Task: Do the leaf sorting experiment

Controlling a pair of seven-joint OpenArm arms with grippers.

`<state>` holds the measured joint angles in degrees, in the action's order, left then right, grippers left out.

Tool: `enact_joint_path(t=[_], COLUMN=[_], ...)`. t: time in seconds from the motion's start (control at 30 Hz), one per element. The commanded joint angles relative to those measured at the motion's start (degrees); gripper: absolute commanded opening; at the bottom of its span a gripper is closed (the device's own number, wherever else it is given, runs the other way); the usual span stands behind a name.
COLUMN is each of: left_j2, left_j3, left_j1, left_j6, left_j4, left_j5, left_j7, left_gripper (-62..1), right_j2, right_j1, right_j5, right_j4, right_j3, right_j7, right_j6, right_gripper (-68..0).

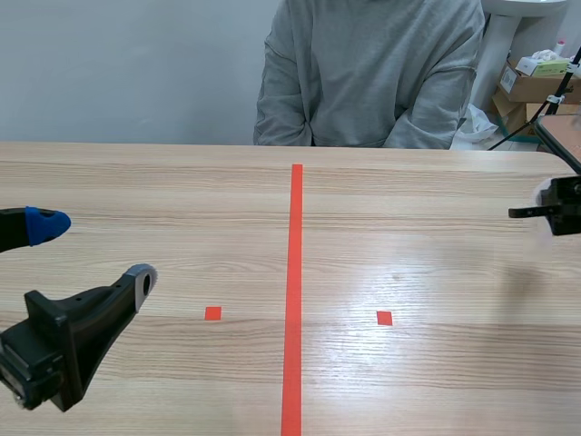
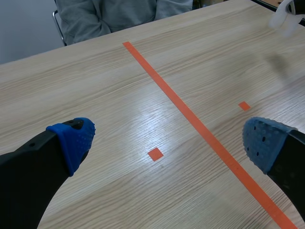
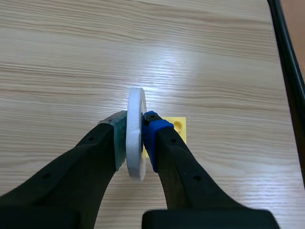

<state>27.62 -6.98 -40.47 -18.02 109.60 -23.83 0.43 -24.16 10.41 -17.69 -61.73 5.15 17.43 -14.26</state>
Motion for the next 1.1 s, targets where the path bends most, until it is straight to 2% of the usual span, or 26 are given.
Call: enact_joint_path(t=[0.0, 0.27, 0.4, 0.63, 0.73, 0.97, 1.07], left_j2=[-0.28, -0.28, -0.28, -0.28, -0.28, -0.28, -0.28], left_j3=[-0.15, -0.15, -0.15, -0.15, -0.15, -0.15, -0.15], left_j1=[-0.28, -0.28, -0.28, -0.28, -0.28, -0.28, -0.28], left_j6=[-0.13, -0.13, -0.13, -0.13, -0.13, -0.13, -0.13], left_j4=[0.66, 0.66, 0.66, 0.66, 0.66, 0.66, 0.66], left_j5=[-0.52, -0.52, -0.52, -0.52, -0.52, -0.52, -0.52], left_j7=[-0.74, -0.72, -0.68, -0.59, -0.57, -0.59, -0.59], left_gripper=[1.4, 1.4, 1.4, 1.4, 1.4, 1.4, 1.4], right_j2=[-1.44, -1.66, -1.03, 1.66, 2.73, 3.17, 3.17], right_j1=[2.32, 9.75, 11.04, 10.58, 10.21, 9.27, 9.27], right_j5=[0.07, 1.62, 2.12, 2.1, 2.1, 2.1, 2.1], right_j4=[3.3, 15.63, 19.89, 20.09, 20.09, 20.06, 20.06], right_j3=[-0.55, -0.59, -0.59, -0.61, -0.61, -0.61, -0.61], right_j7=[-1.46, -3.89, -5.46, -4.52, -4.52, -4.79, -4.55], right_j6=[-0.09, -0.15, -0.31, -0.5, -0.48, -0.28, -0.31], right_gripper=[-66.4, -66.4, -66.5, -65.9, -61.6, -59.7, -51.0])
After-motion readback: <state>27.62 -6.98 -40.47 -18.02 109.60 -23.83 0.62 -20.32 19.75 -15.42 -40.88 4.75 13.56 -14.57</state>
